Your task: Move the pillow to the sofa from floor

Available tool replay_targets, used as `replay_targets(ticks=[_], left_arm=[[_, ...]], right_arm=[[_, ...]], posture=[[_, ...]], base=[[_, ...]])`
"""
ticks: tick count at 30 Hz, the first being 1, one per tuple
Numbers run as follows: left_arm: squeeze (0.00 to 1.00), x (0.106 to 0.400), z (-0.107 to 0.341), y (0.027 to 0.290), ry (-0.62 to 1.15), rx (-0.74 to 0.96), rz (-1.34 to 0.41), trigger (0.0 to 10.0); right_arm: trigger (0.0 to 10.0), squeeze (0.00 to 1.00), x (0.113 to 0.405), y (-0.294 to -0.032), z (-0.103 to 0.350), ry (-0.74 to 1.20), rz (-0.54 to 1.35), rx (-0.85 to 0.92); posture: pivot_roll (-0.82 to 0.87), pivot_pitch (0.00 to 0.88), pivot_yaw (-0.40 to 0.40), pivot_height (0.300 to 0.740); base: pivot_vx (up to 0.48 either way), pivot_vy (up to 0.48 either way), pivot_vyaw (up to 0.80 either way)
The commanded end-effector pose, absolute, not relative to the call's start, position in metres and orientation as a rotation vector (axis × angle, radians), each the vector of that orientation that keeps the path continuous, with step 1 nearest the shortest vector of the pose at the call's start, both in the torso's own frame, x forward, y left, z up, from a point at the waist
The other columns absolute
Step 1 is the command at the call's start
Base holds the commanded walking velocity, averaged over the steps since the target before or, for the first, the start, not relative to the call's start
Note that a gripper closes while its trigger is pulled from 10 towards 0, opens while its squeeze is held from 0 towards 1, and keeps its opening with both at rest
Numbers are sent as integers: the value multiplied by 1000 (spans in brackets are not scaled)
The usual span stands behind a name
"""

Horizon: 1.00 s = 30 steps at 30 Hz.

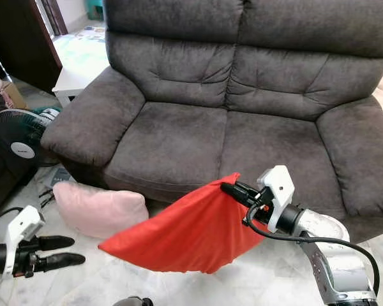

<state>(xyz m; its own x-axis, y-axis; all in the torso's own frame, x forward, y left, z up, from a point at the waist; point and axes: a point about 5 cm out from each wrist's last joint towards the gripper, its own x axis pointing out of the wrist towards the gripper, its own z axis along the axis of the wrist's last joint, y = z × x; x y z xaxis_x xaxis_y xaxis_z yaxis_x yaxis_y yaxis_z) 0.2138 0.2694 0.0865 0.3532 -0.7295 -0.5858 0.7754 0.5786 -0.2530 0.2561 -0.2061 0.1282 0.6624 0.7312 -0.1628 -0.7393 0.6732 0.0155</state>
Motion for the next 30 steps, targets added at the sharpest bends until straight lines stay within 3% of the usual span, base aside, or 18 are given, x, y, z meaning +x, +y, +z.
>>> replay_targets(ticks=[1,6,13,22,24,30], left_arm=[[0,212,87,273,761,115,-995,10000],[0,205,62,279,915,295,-1023,10000],[0,224,46,275,847,561,-962,10000],[0,238,38,235,688,558,-1052,10000],[0,243,44,213,619,497,-1125,10000],[0,244,47,206,613,482,-1188,10000]], right_arm=[[10000,0,255,-200,157,31,895,-98],[10000,0,249,-199,158,45,955,-89],[10000,0,248,-193,160,39,978,-89],[10000,0,248,-185,161,33,1006,-83],[10000,0,248,-177,160,31,1031,-75],[10000,0,248,-171,160,22,1052,-61]], posture=[[100,32,-15,740],[98,32,-16,740],[101,36,-17,740],[93,38,-19,740],[89,36,-19,740],[91,36,-17,740]], base=[[0,0,0],[0,0,0],[0,0,0],[0,0,0],[0,0,0],[0,0,0]])
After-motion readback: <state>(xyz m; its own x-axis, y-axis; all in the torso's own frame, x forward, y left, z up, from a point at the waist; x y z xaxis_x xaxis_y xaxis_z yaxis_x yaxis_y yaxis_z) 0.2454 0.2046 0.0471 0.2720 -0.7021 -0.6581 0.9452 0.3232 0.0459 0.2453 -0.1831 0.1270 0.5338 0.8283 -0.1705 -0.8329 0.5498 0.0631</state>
